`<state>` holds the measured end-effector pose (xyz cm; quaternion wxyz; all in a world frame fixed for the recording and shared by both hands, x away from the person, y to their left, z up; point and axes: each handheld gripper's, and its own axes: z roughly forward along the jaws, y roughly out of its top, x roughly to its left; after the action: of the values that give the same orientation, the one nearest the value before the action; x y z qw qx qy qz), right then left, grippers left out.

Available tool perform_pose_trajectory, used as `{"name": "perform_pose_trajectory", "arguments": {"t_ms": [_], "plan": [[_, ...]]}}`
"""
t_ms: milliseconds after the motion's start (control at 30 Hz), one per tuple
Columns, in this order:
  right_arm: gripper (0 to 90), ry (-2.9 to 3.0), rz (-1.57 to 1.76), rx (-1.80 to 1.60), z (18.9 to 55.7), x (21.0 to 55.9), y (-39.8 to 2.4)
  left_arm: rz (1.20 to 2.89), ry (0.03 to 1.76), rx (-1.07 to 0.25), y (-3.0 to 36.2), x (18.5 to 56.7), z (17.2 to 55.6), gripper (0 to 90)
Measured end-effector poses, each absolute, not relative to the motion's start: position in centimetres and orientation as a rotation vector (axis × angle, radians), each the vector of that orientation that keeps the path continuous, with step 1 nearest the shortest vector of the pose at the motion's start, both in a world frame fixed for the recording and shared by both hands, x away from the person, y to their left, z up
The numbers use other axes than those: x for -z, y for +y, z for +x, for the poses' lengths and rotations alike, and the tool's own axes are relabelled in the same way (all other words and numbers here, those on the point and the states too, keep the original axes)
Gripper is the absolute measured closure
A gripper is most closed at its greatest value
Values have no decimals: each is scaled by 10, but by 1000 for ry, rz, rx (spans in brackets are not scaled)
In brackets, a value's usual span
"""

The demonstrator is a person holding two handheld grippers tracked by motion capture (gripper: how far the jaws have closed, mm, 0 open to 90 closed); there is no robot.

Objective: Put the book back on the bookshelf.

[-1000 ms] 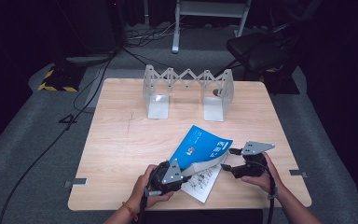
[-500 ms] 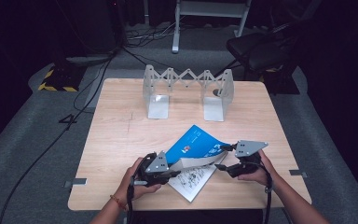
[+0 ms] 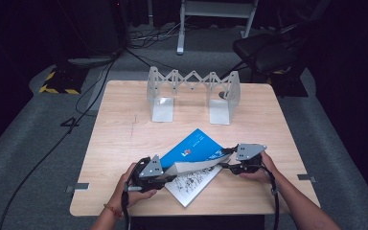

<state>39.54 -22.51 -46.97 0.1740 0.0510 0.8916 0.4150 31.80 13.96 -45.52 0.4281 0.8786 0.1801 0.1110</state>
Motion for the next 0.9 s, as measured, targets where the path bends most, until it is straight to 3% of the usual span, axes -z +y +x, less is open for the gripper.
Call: {"name": "perform_pose_trajectory", "arguments": {"t_ms": [133,167,200,233,433,567,667,733,900], "plan": [[594,2522,62,-1148,391,466,-214,2192,520,-312,150,454,315,653],[608,2522,51,-1138,390,464,-211,2210,552,-303,150,453,314,604],[617,2518,41,-1116,387,460,-204,2238,574,-335,146,451,307,491],[620,2516,44,-1110,386,459,-202,2254,599,-363,142,450,304,451],[631,2519,44,-1060,380,454,-190,2246,634,-438,122,437,290,357],[637,2516,71,-1016,373,446,-178,2296,648,-559,104,439,285,326],[642,2525,70,-996,368,446,-170,2321,670,-637,101,445,288,395],[642,2530,51,-976,365,447,-165,2319,673,-651,105,448,290,572],[607,2531,10,-1035,368,452,-163,2326,602,-627,115,452,293,643]]}}
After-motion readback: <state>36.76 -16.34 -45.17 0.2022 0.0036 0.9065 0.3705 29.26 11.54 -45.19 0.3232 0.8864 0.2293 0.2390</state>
